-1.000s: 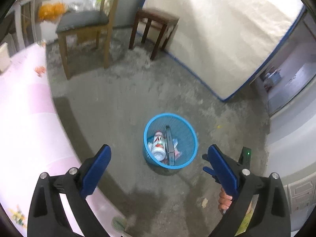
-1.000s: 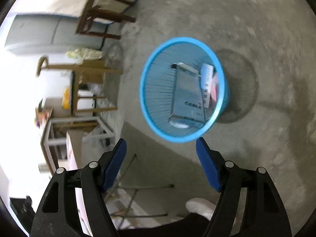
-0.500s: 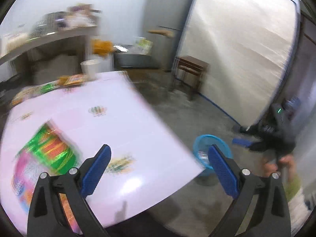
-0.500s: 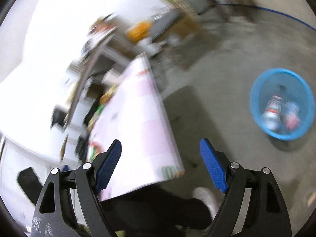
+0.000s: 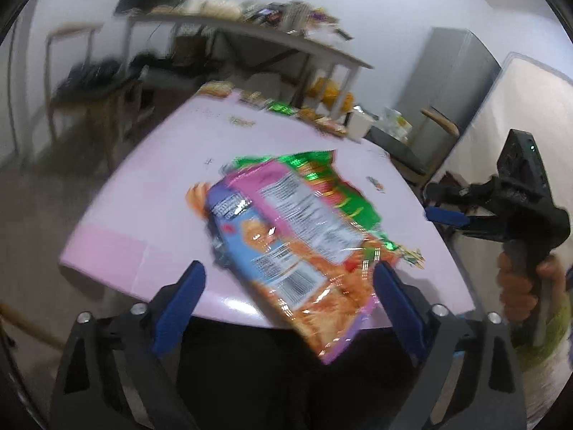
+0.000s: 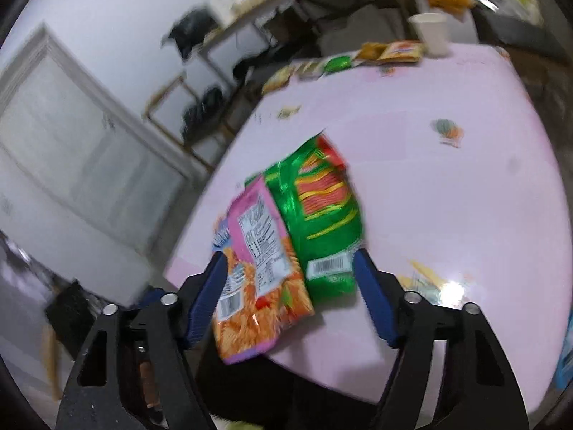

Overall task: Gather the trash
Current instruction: 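Move both tools back to the table over the chip bags, then grasp the pink Gouyoei chip bag with the left gripper while the right grasps the green chip bag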

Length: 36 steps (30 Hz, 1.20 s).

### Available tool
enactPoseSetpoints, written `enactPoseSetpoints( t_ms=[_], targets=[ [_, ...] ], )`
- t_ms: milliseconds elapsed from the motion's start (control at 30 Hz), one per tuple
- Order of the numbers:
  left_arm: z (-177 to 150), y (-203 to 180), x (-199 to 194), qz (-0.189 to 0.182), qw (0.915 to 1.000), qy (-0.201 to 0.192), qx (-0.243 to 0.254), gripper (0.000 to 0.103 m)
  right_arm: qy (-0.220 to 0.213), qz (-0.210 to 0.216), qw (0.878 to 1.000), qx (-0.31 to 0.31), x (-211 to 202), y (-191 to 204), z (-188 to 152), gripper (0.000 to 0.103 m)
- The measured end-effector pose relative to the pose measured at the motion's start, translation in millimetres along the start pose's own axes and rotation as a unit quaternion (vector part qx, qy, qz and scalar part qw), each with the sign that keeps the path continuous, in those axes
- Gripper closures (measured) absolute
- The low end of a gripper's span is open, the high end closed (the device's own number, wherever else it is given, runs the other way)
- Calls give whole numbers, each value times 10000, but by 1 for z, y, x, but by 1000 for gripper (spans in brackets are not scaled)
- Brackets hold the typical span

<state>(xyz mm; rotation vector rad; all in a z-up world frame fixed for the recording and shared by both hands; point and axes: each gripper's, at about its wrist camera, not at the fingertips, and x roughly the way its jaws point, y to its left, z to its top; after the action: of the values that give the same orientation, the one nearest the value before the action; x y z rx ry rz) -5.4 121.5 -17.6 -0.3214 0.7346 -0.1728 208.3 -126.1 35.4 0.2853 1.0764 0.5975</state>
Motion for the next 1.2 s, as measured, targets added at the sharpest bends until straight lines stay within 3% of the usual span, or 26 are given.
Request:
enactPoseSetpoints(
  t_ms=[133, 233, 367, 467, 667, 733, 867, 900, 1000, 1100, 1200],
  targets=[
    [0, 30, 19, -334, 9959, 286, -787, 27, 360, -793, 9951, -477, 51, 17, -4, 59],
    [1, 40, 28, -548, 9913, 430, -1117, 32, 759, -717, 9944, -184, 76, 4, -11, 78],
    [2, 47, 44, -806, 9843, 603, -1452, 37, 799, -510, 9953, 186, 82, -14, -13, 90],
    [4, 50, 51, -1048, 9781, 665, -1672, 39, 791, -374, 9956, 347, 78, -18, -18, 91],
    [9, 41, 63, -1527, 9669, 827, -1872, 44, 770, -371, 9957, 369, 77, -15, -23, 91],
    [10, 35, 67, -1467, 9688, 849, -1807, 52, 782, -351, 9956, 388, 78, -14, -18, 91],
    [13, 28, 77, -1013, 9756, 1021, -1660, 86, 864, -213, 9954, 356, 79, -14, -16, 91],
    [12, 28, 80, -886, 9767, 1087, -1628, 90, 869, -179, 9955, 322, 78, -13, -16, 89],
    [12, 30, 81, -836, 9776, 1089, -1594, 96, 739, -61, 9971, 172, 64, -11, -12, 81],
    [12, 29, 77, -714, 9819, 1032, -1417, 97, 369, -8, 9993, 83, 43, -13, 1, 63],
    [12, 28, 76, -566, 9852, 1025, -1254, 97, 136, 24, 9995, 297, 31, -27, 14, 53]
  ],
)
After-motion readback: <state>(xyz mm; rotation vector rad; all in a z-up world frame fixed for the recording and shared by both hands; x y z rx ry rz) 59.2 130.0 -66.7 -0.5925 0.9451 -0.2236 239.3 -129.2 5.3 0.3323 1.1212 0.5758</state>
